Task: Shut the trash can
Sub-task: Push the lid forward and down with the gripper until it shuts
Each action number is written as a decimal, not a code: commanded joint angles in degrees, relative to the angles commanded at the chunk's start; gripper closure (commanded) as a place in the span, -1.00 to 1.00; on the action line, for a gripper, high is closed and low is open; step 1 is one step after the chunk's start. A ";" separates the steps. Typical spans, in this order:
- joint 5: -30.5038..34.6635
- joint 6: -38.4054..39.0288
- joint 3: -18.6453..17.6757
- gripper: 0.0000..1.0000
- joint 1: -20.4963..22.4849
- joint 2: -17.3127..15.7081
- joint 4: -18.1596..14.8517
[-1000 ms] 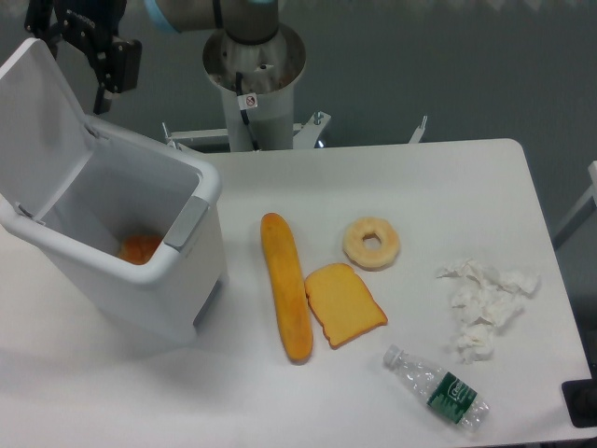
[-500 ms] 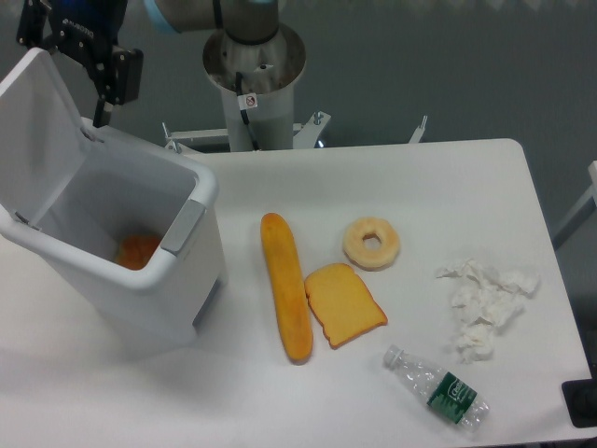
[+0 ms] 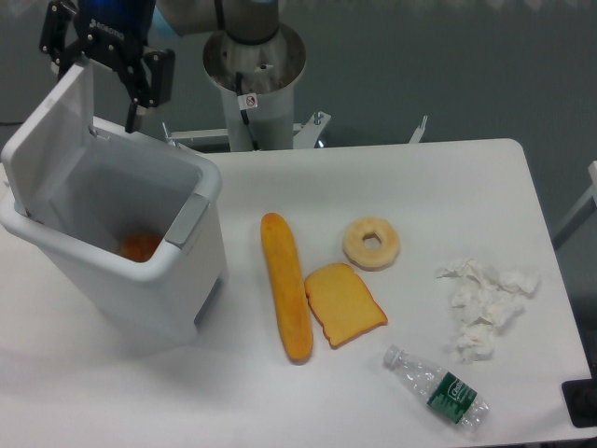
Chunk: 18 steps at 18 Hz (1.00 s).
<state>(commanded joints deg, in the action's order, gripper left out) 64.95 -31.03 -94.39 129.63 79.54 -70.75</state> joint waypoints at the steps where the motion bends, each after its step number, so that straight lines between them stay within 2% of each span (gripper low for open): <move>1: -0.09 -0.17 0.00 -1.00 0.70 0.26 0.00; 4: 0.00 -0.53 0.09 -1.00 2.12 1.14 1.40; 11: 1.84 -0.53 0.09 -1.00 2.90 6.06 5.35; 18: 2.72 -0.79 0.09 -1.00 4.14 8.44 6.33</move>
<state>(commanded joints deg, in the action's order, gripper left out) 67.67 -31.82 -94.31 133.77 87.98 -64.42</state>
